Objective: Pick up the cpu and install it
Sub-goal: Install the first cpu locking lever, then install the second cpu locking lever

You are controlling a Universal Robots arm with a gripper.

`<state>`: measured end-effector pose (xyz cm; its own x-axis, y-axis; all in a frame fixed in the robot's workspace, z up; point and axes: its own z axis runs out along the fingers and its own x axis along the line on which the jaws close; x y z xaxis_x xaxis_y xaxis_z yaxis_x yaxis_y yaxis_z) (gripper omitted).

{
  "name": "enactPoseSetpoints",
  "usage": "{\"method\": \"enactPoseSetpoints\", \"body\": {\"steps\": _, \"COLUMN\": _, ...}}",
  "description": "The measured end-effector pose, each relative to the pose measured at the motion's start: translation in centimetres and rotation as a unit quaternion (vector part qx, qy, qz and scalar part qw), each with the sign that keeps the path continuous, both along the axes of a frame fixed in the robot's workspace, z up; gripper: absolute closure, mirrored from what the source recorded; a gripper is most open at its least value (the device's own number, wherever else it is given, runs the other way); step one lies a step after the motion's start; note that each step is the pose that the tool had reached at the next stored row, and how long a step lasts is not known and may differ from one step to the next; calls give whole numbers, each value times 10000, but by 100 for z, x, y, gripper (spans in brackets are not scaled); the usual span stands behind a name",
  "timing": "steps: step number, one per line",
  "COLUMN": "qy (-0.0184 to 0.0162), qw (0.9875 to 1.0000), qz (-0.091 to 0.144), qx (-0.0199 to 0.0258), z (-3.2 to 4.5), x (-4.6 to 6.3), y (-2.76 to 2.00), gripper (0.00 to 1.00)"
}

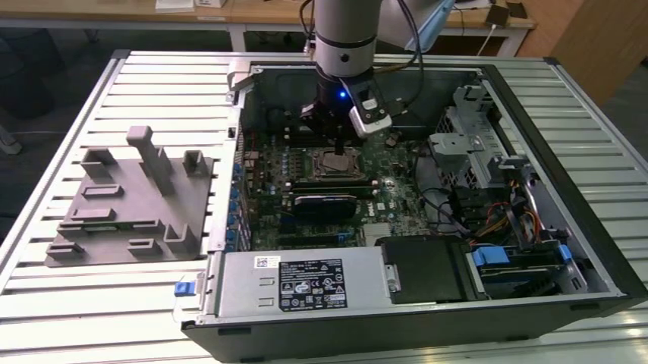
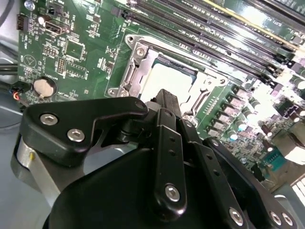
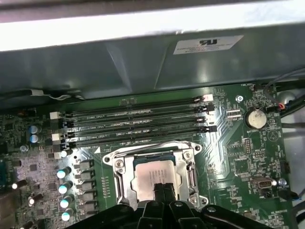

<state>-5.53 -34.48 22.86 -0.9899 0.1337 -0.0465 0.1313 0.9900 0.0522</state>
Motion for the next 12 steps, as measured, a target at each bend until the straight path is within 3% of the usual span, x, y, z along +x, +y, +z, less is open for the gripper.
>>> {"method": "enactPoseSetpoints", "body": {"steps": 6, "qy": 0, "qw": 10000, "qz": 0, "qx": -1, "z": 111, "x": 0, "y": 0, "gripper": 89}}
{"method": "enactPoseSetpoints", "body": {"steps": 12, "qy": 0, "qw": 10000, "qz": 0, "qx": 0, "z": 120, "x": 0, "y": 0, "gripper": 89}}
